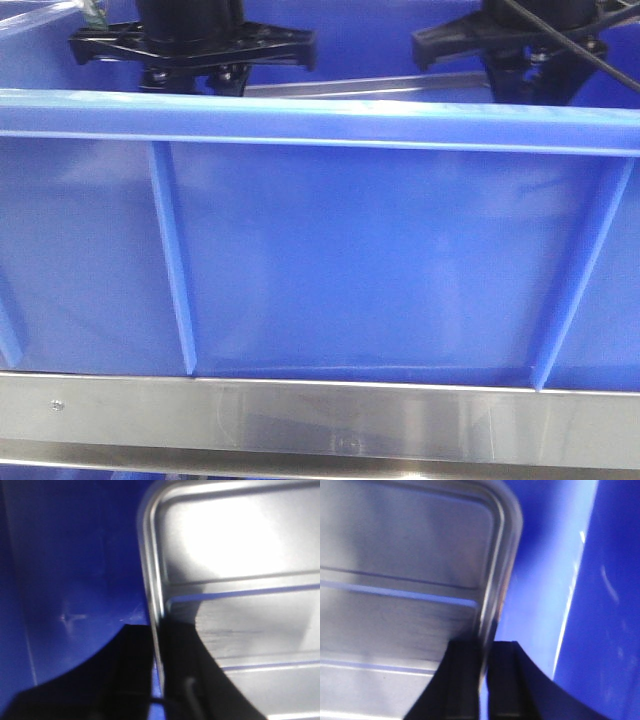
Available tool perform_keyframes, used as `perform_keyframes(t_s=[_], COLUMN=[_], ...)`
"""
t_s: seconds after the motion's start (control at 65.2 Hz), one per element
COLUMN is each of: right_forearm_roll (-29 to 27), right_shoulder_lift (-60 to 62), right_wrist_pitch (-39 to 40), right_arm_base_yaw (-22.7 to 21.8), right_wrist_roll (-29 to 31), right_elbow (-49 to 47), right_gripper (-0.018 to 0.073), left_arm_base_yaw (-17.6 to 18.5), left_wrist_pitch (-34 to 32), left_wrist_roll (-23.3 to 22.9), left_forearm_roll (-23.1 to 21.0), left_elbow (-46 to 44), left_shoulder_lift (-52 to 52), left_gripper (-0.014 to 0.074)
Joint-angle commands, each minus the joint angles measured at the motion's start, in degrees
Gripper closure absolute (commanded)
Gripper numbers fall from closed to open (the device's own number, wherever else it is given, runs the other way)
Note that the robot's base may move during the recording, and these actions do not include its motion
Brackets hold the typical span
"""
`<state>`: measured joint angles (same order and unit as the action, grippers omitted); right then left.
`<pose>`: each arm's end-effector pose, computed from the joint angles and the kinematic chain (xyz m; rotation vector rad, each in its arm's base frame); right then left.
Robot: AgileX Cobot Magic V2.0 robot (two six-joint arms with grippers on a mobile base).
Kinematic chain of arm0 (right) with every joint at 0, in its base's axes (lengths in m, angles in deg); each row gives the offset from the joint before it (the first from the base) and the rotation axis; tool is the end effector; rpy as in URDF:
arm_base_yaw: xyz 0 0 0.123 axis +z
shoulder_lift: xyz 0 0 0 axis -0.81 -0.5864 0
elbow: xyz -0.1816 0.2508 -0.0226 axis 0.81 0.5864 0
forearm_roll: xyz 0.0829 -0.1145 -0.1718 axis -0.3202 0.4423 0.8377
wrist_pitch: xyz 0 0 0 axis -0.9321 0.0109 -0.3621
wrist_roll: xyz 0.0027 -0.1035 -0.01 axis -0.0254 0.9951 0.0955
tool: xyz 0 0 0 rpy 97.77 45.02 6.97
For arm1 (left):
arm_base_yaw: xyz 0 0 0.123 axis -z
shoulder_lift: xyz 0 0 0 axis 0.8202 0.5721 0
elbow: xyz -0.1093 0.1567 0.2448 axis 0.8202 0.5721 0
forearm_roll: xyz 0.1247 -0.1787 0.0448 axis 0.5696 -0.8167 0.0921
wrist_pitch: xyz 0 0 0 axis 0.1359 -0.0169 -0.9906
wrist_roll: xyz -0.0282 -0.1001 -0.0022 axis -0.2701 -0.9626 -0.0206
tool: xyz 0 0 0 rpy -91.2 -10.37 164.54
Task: Grab silver tray and place in blue box
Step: 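Lower the tray into the blue bin with both grippers, then open both grippers and raise them out of the blue bin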
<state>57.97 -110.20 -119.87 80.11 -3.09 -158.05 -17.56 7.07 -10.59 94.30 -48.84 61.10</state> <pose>0.3193 0.1270 0.3163 -0.1163 2.7170 -0.1354 0.3176 -0.2244 0.3132 0.2867 2.6663 -0.1331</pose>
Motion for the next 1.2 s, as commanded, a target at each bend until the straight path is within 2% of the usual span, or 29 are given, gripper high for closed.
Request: perform_keyframes(t_s=[0.0, 0.092, 0.138, 0.199, 0.322, 0.46, 0.583, 0.675, 0.844, 0.905, 1.182], right_forearm_roll=[2.29, 2.35, 2.35, 2.35, 2.29, 1.93, 1.74, 1.74, 1.74, 1.74, 1.55], right_shoulder_lift=[2.90, 3.01, 3.33, 4.02, 6.77, 12.01, 17.65, 22.36, 31.10, 33.98, 44.12], right_wrist_pitch=[1.56, 1.39, 1.19, 0.86, -0.44, -1.47, -2.00, -1.84, 0.10, 2.01, 12.93], right_arm_base_yaw=[-0.09, -0.09, -0.09, -0.09, -0.09, -0.02, -0.02, -0.02, 0.03, 0.25, 0.38], right_wrist_roll=[1.17, 1.17, 1.17, 1.17, 1.29, 1.47, 1.95, 2.51, 2.86, 3.41, 3.74], right_elbow=[-1.98, -1.98, -1.98, -1.98, -1.98, -1.92, -1.57, 0.31, 7.62, 10.34, 24.65], right_gripper=[0.0177, 0.0026, -0.0012, -0.0024, -0.0006, 0.0125, 0.0350, 0.0515, 0.0503, 0.0503, 0.0503], left_arm_base_yaw=[-0.92, -1.17, -1.17, -1.17, -1.05, -0.45, 1.25, 2.64, 4.20, 4.20, 3.95], left_wrist_pitch=[-1.76, -1.45, -0.46, 1.26, 5.08, 7.34, 9.30, 8.73, 4.38, 1.05, -12.20], left_wrist_roll=[2.42, 2.96, 2.98, 3.26, 5.30, 7.55, 9.75, 9.86, 9.86, 9.86, 9.86], left_forearm_roll=[-1.45, -1.86, -1.86, -2.11, -1.86, -1.30, 0.17, 1.42, 1.47, 1.47, 1.04], left_elbow=[-3.03, -4.83, -5.93, -7.63, -10.96, -11.25, -10.16, -6.87, 3.54, 8.08, 26.65], left_shoulder_lift=[-2.83, -2.83, -2.83, -2.83, -3.62, -8.10, -13.92, -19.31, -30.01, -33.69, -45.22], left_gripper=[0.0333, 0.0178, 0.0123, 0.0099, 0.0120, 0.0192, 0.0316, 0.0451, 0.0711, 0.0689, 0.0691])
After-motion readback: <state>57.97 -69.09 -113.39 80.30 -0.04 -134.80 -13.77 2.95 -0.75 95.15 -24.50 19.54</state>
